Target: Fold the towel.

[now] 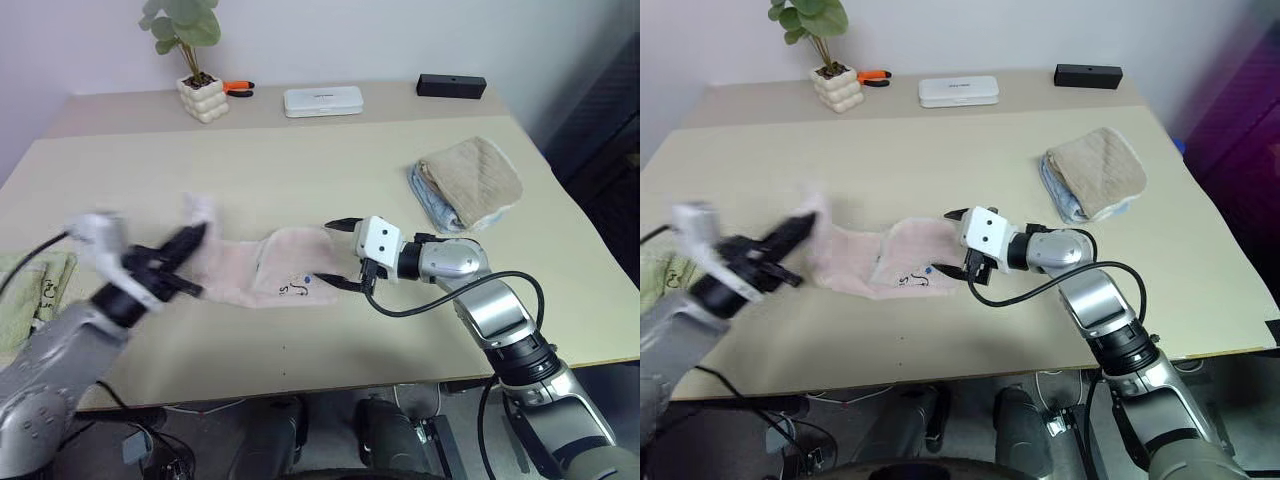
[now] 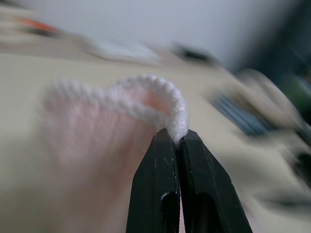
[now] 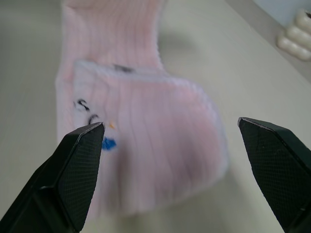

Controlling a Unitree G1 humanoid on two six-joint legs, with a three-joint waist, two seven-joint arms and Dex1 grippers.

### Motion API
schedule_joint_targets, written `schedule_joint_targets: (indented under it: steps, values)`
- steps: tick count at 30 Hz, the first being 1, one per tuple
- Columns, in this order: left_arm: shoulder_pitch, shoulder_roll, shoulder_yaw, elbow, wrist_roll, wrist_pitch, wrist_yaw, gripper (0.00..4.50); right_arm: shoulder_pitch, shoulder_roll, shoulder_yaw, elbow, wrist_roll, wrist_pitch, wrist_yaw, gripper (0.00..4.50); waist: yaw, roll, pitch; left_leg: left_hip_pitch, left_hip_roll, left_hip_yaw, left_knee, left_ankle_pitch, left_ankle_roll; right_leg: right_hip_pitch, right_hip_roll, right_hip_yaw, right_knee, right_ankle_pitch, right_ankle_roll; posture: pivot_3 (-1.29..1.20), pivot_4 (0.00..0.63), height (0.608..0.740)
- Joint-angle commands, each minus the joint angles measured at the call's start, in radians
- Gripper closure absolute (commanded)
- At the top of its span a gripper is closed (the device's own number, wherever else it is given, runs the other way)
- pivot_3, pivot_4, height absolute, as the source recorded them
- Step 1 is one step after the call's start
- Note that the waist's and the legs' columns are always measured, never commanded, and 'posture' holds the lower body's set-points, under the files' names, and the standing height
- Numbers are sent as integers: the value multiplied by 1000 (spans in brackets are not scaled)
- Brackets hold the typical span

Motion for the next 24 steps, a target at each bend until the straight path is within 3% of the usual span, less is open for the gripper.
schedule_joint_targets:
  steps: [1,6,11,19,22,24]
  values:
    - [-59,6,-147,13,126,18,-133,4463,7,-16,-28,-4,-18,-26,-16,0,-7,0,0,0,0,0,-1,1,0,-1,0,0,0,0,0,0,150,740]
    - [-167,-69,-306,116,274,5,-218,4463,35,-39,-50,-35,-26,-15,-32,0,0,1,0,0,4,0,-2,1,-2,-3,3,-1,1,2,-1,0,150,740]
    - [-250,-160,-364,156,293,38,-270,4463,69,-52,-57,-57,-37,-7,-44,0,5,0,1,-1,5,0,-1,1,-2,-3,3,-1,0,3,1,0,150,740]
    - [-281,-181,-401,170,332,98,-339,4463,76,-54,-60,-59,-44,-4,-51,0,4,0,1,-1,5,0,-1,1,-2,-3,3,-1,1,3,1,0,150,740]
    - [-273,-175,-365,170,317,127,-337,3561,76,-56,-61,-51,-46,-6,-52,0,5,0,1,-1,5,0,0,1,-2,-3,3,-1,1,3,1,0,150,740]
    - [-244,-138,-327,157,313,151,-347,2600,75,-63,-63,-44,-52,-8,-52,0,3,0,1,-1,5,0,0,1,-2,-3,3,-1,1,3,1,0,150,740]
